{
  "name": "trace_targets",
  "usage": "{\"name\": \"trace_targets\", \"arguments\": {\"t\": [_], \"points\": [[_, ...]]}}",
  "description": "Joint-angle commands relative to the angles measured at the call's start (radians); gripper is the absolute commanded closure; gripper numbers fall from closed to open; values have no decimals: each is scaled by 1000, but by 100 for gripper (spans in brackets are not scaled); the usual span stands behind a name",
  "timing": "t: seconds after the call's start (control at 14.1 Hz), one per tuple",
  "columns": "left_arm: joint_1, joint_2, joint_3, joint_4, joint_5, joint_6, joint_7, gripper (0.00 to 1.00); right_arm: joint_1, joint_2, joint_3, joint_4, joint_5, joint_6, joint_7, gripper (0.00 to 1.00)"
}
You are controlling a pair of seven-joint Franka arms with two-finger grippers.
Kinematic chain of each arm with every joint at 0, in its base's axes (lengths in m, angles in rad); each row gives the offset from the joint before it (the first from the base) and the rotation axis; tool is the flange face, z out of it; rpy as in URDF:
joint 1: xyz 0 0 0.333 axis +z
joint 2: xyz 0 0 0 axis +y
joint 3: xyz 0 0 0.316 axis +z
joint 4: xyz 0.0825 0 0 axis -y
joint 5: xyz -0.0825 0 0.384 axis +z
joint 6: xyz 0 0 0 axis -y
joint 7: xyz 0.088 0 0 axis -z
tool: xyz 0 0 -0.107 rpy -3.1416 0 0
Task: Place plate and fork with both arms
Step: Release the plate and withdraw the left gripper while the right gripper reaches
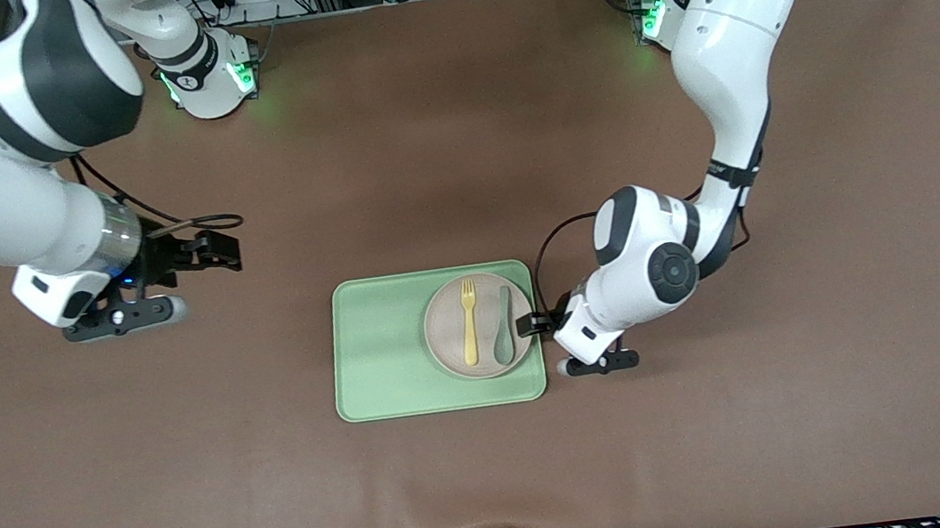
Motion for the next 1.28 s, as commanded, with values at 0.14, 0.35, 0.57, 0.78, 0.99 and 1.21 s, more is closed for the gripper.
{"name": "trace_targets", "arguments": {"t": [0.14, 0.35, 0.57, 0.78, 0.99, 1.21], "points": [[7, -207, 109, -26, 141, -226, -11, 0, 93, 154, -6, 141, 16, 80, 80, 0], [81, -280, 107, -27, 254, -357, -9, 0, 177, 228, -8, 152, 13, 204, 189, 0], [142, -351, 107, -27, 300, -424, -7, 0, 239, 340, -9, 210, 10, 292, 264, 0], [208, -431, 106, -27, 303, -534, -3, 0, 288, 478, -14, 337, 5, 301, 269, 0], [221, -498, 107, -33, 305, -622, 69, 0, 308, 543, -14, 359, 4, 358, 284, 2], [268, -541, 104, -35, 320, -645, 94, 0, 345, 604, -18, 360, -5, 433, 339, 5]]}}
